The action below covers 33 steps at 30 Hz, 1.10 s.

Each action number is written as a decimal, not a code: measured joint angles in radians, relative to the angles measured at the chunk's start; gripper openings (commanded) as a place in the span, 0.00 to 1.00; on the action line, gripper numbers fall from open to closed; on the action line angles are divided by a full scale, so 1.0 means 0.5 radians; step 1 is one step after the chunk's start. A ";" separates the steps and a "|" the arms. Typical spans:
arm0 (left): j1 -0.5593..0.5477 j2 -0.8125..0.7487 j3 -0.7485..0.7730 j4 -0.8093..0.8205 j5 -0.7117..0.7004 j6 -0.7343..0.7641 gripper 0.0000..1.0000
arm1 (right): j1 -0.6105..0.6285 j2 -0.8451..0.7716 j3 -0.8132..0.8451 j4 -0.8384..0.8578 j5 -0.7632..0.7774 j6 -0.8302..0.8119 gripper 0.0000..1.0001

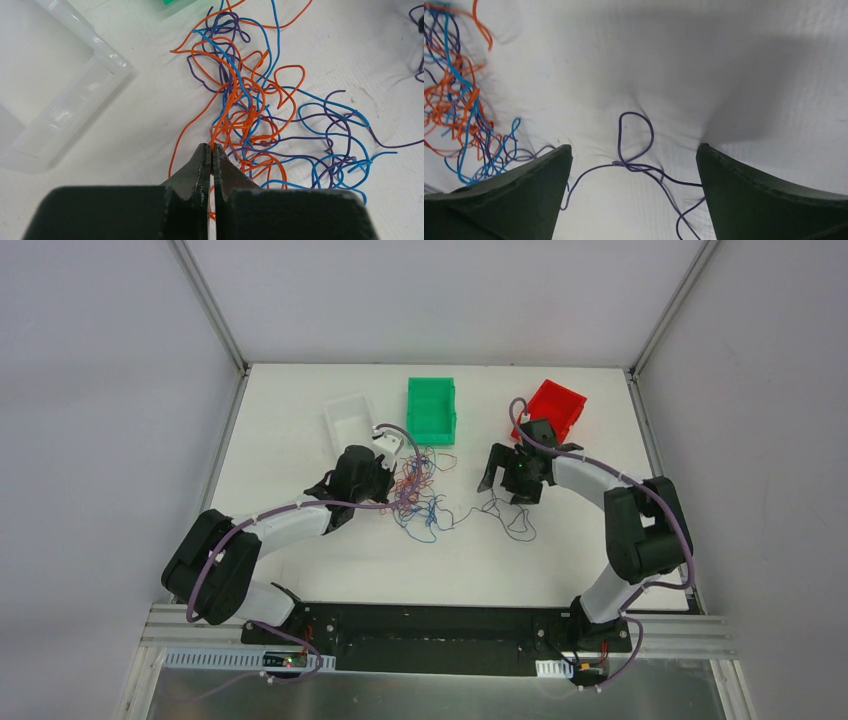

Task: Untangle the cables

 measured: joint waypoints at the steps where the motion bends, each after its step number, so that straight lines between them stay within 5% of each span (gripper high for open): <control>1: 0.000 0.000 0.000 0.000 0.000 0.000 0.00 | 0.024 -0.010 -0.018 0.011 -0.022 -0.011 0.98; 17: 0.000 0.000 0.000 0.001 0.028 0.001 0.00 | 0.380 -0.270 -0.327 0.130 -0.069 -0.060 0.99; 33: 0.000 0.000 0.000 0.001 0.028 0.000 0.00 | 0.498 -0.275 -0.327 0.354 -0.027 0.499 0.99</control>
